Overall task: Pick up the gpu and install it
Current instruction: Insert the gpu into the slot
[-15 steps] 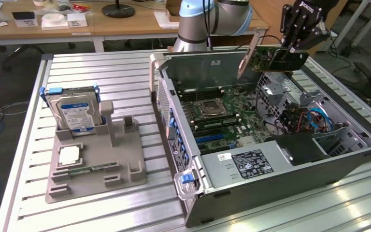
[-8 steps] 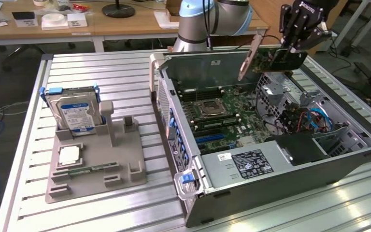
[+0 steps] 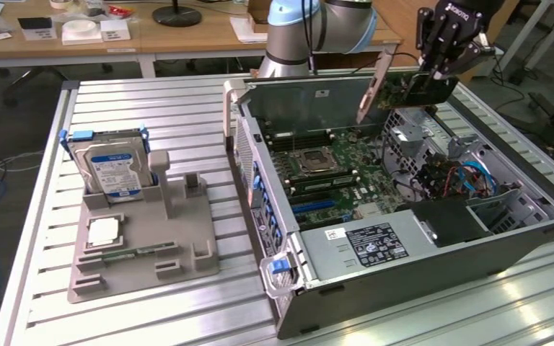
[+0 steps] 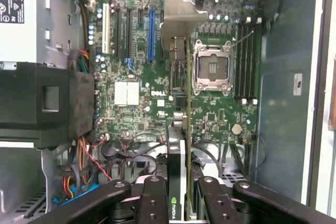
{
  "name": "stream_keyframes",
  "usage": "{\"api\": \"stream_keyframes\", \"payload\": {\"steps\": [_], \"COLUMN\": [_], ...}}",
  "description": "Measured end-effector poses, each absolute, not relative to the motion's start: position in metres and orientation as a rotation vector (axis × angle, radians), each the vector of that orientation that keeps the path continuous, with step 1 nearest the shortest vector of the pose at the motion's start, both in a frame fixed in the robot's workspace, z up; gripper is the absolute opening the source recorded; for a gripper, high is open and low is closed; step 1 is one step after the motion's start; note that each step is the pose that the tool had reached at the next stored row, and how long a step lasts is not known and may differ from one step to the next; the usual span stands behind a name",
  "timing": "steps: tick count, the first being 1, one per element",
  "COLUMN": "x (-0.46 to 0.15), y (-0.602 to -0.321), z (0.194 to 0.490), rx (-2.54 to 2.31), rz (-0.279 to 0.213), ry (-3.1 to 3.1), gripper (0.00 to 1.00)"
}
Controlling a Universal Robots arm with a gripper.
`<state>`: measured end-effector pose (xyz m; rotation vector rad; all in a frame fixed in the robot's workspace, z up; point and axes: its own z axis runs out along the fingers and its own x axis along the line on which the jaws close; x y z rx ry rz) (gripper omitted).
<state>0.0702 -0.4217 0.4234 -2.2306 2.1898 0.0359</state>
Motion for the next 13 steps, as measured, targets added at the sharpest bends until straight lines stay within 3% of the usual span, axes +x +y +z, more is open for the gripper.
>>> {"api": "stream_keyframes", "payload": {"steps": [13], "x": [0.0595], "y": [-0.421], "z": [0.4175], "rx": [-2.215], "rz": [-0.005], "ry": [2.169], "gripper": [0.27]}}
